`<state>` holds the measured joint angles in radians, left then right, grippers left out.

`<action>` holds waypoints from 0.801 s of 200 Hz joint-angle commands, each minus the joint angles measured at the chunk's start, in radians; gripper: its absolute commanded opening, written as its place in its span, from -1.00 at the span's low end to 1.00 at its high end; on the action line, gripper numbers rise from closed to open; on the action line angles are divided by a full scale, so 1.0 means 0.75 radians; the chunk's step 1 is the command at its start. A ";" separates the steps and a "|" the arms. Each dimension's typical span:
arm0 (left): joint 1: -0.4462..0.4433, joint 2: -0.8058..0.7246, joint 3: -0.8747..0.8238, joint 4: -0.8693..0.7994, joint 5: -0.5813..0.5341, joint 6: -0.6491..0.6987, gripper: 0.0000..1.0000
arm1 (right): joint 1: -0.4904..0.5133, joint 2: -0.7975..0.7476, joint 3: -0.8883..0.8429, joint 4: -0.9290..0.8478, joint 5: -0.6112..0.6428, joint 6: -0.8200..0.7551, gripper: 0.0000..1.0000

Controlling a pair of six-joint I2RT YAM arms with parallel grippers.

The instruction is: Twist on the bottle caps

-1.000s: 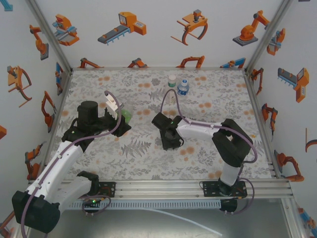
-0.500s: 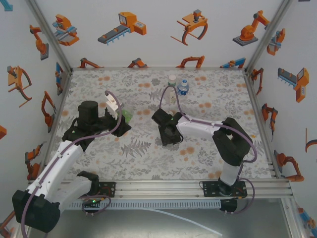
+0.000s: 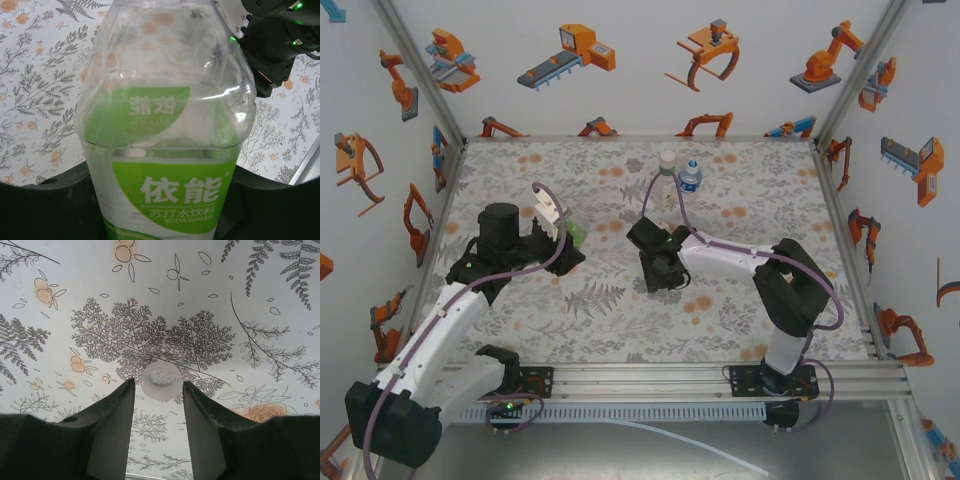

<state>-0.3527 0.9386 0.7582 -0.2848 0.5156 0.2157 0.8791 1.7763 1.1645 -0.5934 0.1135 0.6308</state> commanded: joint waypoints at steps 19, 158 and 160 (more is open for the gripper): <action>0.004 0.003 0.047 -0.006 0.004 0.021 -0.92 | -0.006 -0.020 -0.019 0.016 -0.013 0.022 -0.15; 0.004 0.003 0.049 -0.010 0.002 0.021 -0.92 | -0.005 0.023 -0.068 0.076 -0.034 0.038 -0.12; 0.004 0.003 0.048 -0.011 0.003 0.021 -0.92 | -0.004 0.023 -0.070 0.079 -0.034 0.037 -0.13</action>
<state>-0.3527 0.9413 0.7612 -0.2852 0.5152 0.2157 0.8791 1.7775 1.1332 -0.5587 0.0944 0.6357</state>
